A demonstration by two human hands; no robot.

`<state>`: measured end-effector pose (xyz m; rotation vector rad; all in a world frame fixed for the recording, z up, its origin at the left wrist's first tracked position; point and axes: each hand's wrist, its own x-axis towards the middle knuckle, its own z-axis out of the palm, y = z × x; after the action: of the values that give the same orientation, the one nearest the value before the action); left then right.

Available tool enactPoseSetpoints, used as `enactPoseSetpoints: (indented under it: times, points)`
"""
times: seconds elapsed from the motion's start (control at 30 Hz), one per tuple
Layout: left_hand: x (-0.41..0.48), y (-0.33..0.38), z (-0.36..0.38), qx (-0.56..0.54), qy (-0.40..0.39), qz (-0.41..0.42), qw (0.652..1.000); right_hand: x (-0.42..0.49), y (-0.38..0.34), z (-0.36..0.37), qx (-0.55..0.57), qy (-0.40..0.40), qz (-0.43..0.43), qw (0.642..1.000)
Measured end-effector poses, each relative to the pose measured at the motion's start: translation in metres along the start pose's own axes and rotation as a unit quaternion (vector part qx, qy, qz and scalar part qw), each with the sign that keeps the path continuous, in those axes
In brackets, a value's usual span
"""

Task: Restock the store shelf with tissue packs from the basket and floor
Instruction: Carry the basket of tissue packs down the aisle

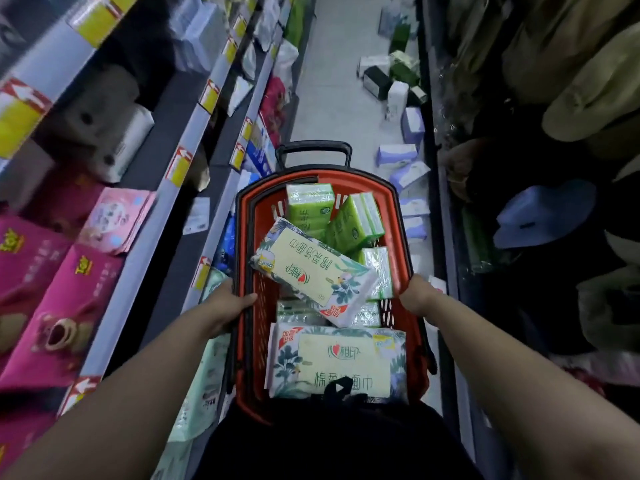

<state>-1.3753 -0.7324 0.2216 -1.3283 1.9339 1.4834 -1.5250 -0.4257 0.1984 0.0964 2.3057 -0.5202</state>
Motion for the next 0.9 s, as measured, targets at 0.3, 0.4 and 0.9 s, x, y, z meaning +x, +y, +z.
enactPoseSetpoints:
  times: [0.3,0.4,0.9]
  points:
    - [0.137,0.141,-0.050,0.064,-0.036,0.041,0.996,0.131,-0.104,-0.051,0.081,0.028,0.032,0.996]
    - [0.184,0.205,-0.073,0.083,-0.063,0.053,0.993,0.161,-0.147,-0.073,0.111,0.035,0.047,0.992]
    - [0.384,0.411,-0.105,0.123,-0.114,0.032,0.985,0.323,-0.280,-0.203,0.140,0.054,0.070,0.986]
